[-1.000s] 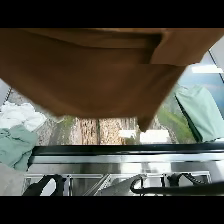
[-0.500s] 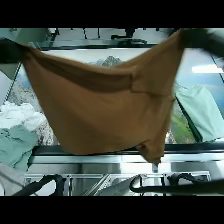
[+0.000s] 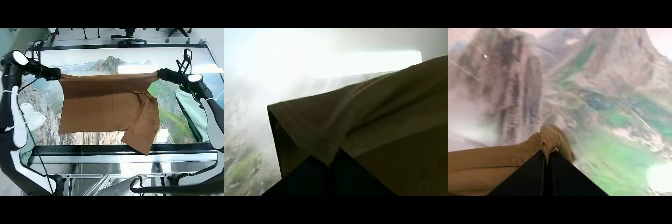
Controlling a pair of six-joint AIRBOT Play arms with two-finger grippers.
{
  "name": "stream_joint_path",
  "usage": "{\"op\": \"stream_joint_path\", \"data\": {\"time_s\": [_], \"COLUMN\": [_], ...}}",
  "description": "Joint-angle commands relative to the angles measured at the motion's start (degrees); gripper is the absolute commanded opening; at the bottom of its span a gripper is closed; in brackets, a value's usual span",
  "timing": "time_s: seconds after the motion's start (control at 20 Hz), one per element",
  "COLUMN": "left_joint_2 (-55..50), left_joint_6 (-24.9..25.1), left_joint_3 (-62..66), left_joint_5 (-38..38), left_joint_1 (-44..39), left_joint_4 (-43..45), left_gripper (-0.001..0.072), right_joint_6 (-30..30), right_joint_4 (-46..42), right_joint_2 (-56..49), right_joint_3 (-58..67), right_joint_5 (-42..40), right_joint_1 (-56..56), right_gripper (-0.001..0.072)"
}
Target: Fold the shirts.
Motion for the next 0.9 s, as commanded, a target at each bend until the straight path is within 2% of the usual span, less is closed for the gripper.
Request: {"op": "stream_joint_path", "data": {"time_s": [0.0,0.15,0.3,0.4,0.5,0.6,0.75,0.85], "left_joint_2": [-6.19,-6.01,-4.98,-0.98,5.03,12.31,25.16,34.49], "left_joint_6": [-0.07,-0.11,-0.11,0.02,1.6,3.02,4.96,5.11], "left_joint_3": [4.0,1.49,3.21,2.73,2.51,2.54,2.54,2.54], "left_joint_5": [-0.33,-1.7,-5.16,-4.31,-3.87,-3.91,-1.81,1.2], "left_joint_1": [0.72,2.19,2.25,2.16,2.1,2.12,2.29,2.27], "left_joint_4": [1.07,0.79,-2.01,-8.81,-16.98,-25.42,-37.77,-41.44], "left_gripper": [0.0011,0.0011,0.0011,0.0011,0.0011,0.0011,0.0011,0.0012], "right_joint_6": [0.24,-0.46,-7.61,-12.94,-16.02,-17.79,-17.59,-17.59], "right_joint_4": [-0.42,-0.02,9.49,17.86,22.43,22.71,22.62,22.45], "right_joint_2": [-2.25,-2.08,0.17,3.69,9.11,16.11,28.35,37.03], "right_joint_3": [-0.11,-0.09,-0.02,0.33,1.55,3.43,5.07,5.35], "right_joint_5": [0.66,3.87,8.09,11.61,15.37,18.53,19.02,18.64], "right_joint_1": [-2.19,-2.69,-2.45,-2.49,-2.47,-2.47,-2.71,-2.78], "right_gripper": [0.0022,0.0022,0.0022,0.0022,0.0022,0.0022,0.0023,0.0023]}}
